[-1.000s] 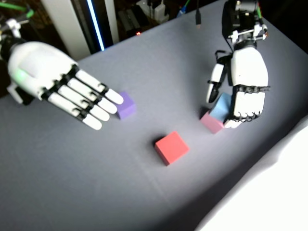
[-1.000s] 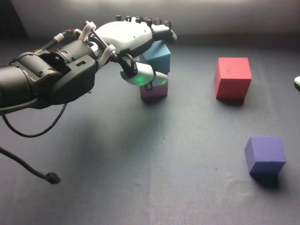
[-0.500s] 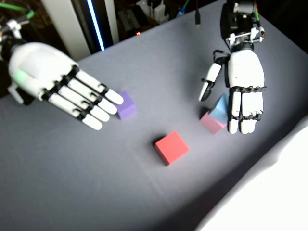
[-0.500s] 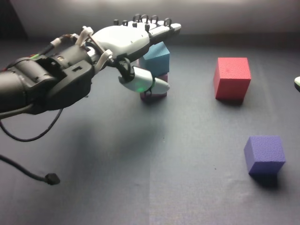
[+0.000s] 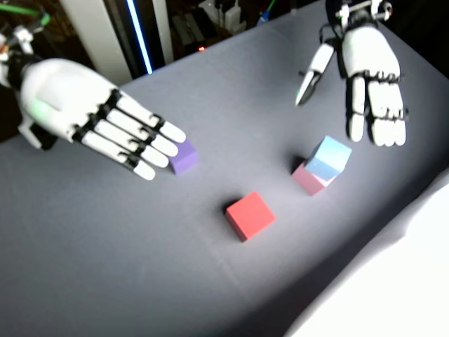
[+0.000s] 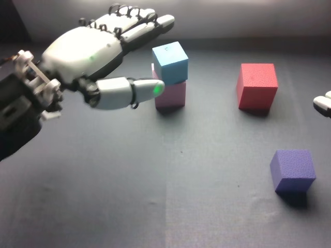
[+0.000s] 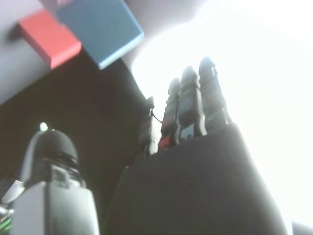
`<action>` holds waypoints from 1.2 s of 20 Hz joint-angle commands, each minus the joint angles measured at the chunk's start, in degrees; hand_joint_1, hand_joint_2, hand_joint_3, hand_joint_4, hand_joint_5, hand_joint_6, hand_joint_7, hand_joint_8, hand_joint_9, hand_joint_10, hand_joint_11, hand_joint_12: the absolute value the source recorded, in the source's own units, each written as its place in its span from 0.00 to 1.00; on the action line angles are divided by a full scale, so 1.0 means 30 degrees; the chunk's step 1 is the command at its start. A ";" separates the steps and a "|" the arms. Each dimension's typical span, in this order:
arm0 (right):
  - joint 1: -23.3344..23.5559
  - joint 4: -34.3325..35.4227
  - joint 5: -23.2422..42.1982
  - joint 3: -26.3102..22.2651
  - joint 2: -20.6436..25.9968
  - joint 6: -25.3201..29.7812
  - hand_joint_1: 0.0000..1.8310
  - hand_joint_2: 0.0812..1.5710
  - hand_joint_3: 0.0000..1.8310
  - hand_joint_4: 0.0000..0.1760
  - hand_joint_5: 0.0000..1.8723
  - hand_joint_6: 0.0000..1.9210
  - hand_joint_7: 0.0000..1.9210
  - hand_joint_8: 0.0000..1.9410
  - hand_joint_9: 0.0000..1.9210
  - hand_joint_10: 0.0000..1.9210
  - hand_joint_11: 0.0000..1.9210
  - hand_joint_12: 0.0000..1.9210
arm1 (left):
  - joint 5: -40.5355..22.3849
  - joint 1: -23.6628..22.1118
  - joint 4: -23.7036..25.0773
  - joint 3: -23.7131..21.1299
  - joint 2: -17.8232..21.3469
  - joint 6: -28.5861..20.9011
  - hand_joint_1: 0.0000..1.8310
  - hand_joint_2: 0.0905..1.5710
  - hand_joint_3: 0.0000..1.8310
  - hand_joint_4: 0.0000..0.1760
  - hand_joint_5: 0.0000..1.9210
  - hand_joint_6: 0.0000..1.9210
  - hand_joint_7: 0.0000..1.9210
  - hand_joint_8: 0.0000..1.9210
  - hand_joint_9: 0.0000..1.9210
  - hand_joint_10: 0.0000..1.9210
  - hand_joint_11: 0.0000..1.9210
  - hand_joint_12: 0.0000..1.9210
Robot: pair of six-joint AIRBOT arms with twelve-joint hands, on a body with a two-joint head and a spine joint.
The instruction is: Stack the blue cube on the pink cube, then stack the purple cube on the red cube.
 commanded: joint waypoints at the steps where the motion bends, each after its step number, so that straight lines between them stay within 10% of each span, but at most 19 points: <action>1: 0.0302 -0.0248 0.1968 0.0115 -0.0061 0.0316 0.38 0.70 0.00 0.00 0.00 0.00 0.00 0.00 0.00 0.00 0.00 0.07 | -0.3695 0.0121 -0.0335 -0.0155 0.0364 -0.0208 0.16 0.82 0.01 0.67 0.00 0.00 0.00 0.00 0.00 0.00 0.00 0.00; 2: 0.0498 -0.0437 0.1581 0.0367 -0.0302 0.0637 0.36 0.68 0.00 0.00 0.00 0.00 0.00 0.00 0.00 0.00 0.00 0.05 | -0.4707 0.0860 -0.0557 -0.0646 0.0849 -0.0342 0.19 0.82 0.01 0.93 0.00 0.00 0.00 0.00 0.00 0.00 0.00 0.00; 4: 0.1102 -0.0709 0.0622 0.0736 -0.0732 0.0689 0.38 0.66 0.00 0.00 0.00 0.00 0.02 0.00 0.03 0.01 0.00 0.27 | -0.5861 0.1899 -0.0998 -0.1270 0.1470 -0.0343 0.24 0.83 0.00 1.00 0.00 0.00 0.00 0.00 0.00 0.00 0.00 0.00; 8: 0.2519 -0.0898 -0.2117 0.1992 -0.2086 0.0721 0.47 0.64 0.00 0.00 0.00 0.00 0.03 0.00 0.03 0.03 0.00 0.64 | -0.7159 0.3396 -0.2026 -0.1912 0.2037 -0.0378 0.25 0.82 0.00 0.90 0.00 0.00 0.00 0.00 0.00 0.00 0.00 0.00; 10: 0.3134 -0.0795 -0.3289 0.2644 -0.2787 0.0721 0.49 0.64 0.00 0.00 0.00 0.00 0.08 0.02 0.05 0.05 0.00 0.66 | -0.7411 0.3935 -0.2278 -0.2095 0.2194 -0.0441 0.26 0.81 0.00 0.81 0.00 0.00 0.00 0.00 0.00 0.00 0.00 0.00; 12: 0.3699 -0.0789 -0.4395 0.3270 -0.3438 0.0721 0.56 0.69 0.00 0.00 0.14 0.02 0.24 0.03 0.08 0.36 0.00 0.80 | -0.7604 0.4237 -0.2325 -0.2269 0.2310 -0.0500 0.26 0.81 0.00 0.74 0.00 0.00 0.00 0.00 0.00 0.00 0.00 0.00; 13: 0.3909 -0.0789 -0.4831 0.3545 -0.3705 0.0721 0.69 0.75 0.00 0.00 0.31 0.09 0.37 0.56 0.26 0.60 0.19 0.93 | -0.7700 0.4292 -0.2325 -0.2315 0.2328 -0.0525 0.27 0.81 0.00 0.72 0.00 0.00 0.00 0.00 0.00 0.00 0.00 0.00; 14: 0.4035 -0.0787 -0.5064 0.3713 -0.3854 0.0721 0.67 0.76 0.00 0.00 0.35 0.52 0.45 0.67 0.43 0.69 0.37 0.91 | -0.7772 0.4323 -0.2316 -0.2346 0.2337 -0.0531 0.28 0.81 0.00 0.71 0.00 0.00 0.00 0.00 0.00 0.00 0.00 0.00; 15: 0.4284 -0.0793 -0.5436 0.3918 -0.4017 0.0717 0.67 0.77 0.00 0.00 0.35 0.65 0.45 0.71 0.44 0.70 0.39 0.90 | -0.7833 0.4344 -0.2297 -0.2382 0.2345 -0.0536 0.29 0.81 0.00 0.68 0.00 0.00 0.00 0.00 0.00 0.00 0.00 0.00; 24: 0.7429 -0.1824 -0.4733 0.4769 -0.3791 0.0654 0.71 0.80 0.00 0.00 0.30 0.71 0.39 0.74 0.38 0.85 0.35 0.95 | -0.8084 0.5281 -0.2308 -0.2716 0.2524 -0.1018 0.26 0.82 0.00 0.51 0.00 0.00 0.00 0.00 0.00 0.00 0.00 0.00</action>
